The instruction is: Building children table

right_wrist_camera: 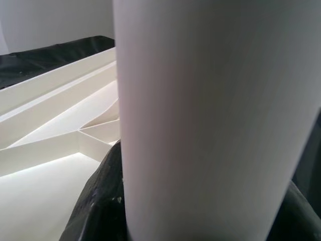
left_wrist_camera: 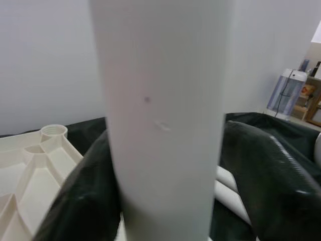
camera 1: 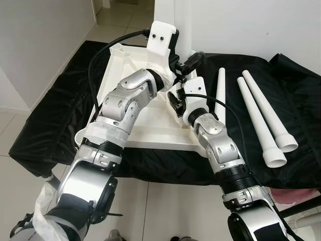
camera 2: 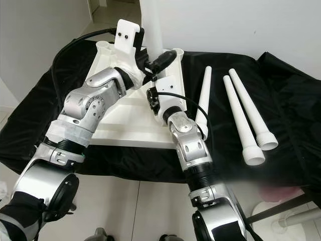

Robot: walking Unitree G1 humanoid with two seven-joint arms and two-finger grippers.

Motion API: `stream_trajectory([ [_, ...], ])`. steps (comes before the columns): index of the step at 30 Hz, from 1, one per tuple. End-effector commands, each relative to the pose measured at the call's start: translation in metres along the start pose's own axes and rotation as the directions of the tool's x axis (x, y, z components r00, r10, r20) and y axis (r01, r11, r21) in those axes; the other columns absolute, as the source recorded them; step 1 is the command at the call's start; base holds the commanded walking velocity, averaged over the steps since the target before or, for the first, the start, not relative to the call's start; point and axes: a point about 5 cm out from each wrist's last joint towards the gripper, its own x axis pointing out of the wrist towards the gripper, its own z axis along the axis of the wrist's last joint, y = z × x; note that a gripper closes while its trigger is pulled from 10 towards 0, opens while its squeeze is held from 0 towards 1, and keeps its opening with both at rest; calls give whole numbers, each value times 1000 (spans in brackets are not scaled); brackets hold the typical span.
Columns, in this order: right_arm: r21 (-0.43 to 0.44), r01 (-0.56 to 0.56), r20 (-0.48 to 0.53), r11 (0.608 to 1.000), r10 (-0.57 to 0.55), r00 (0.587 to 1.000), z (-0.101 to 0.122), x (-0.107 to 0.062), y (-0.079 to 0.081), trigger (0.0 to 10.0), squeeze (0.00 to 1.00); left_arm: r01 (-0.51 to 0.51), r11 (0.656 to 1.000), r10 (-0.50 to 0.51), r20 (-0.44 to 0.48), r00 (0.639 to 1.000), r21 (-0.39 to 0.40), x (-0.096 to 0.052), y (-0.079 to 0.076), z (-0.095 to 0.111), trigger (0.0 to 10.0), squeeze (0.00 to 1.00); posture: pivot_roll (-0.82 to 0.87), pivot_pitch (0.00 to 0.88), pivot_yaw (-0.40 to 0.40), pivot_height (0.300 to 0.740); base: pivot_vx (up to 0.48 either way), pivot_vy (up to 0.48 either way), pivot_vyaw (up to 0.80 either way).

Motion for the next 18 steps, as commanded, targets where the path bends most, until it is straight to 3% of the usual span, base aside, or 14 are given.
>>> stream_trajectory([
  [1,27,36,-39,999,-35,999,-5,0,-4,10000,0,92,996,-92,30,995,10,0,-9,8,10000,1000,-1,63,2,740,0,0,0],
  [6,58,69,-46,996,-67,997,-5,0,-8,10000,0,112,993,-114,43,993,41,-2,-11,11,10000,1000,-1,63,4,740,0,0,0],
  [7,73,93,-49,993,-90,995,-5,0,-11,10000,0,122,992,-125,52,991,44,-4,-12,13,10000,0,-2,62,2,740,0,0,0],
  [16,162,198,-47,967,-193,980,-5,-3,-27,10000,0,124,992,-125,77,989,15,-12,-6,16,10000,0,-4,57,-9,740,0,0,0],
  [18,189,230,-28,955,-229,973,-4,-7,-34,10000,0,96,995,-97,72,993,24,-15,-4,14,10000,0,-29,53,-42,740,0,0,0],
])
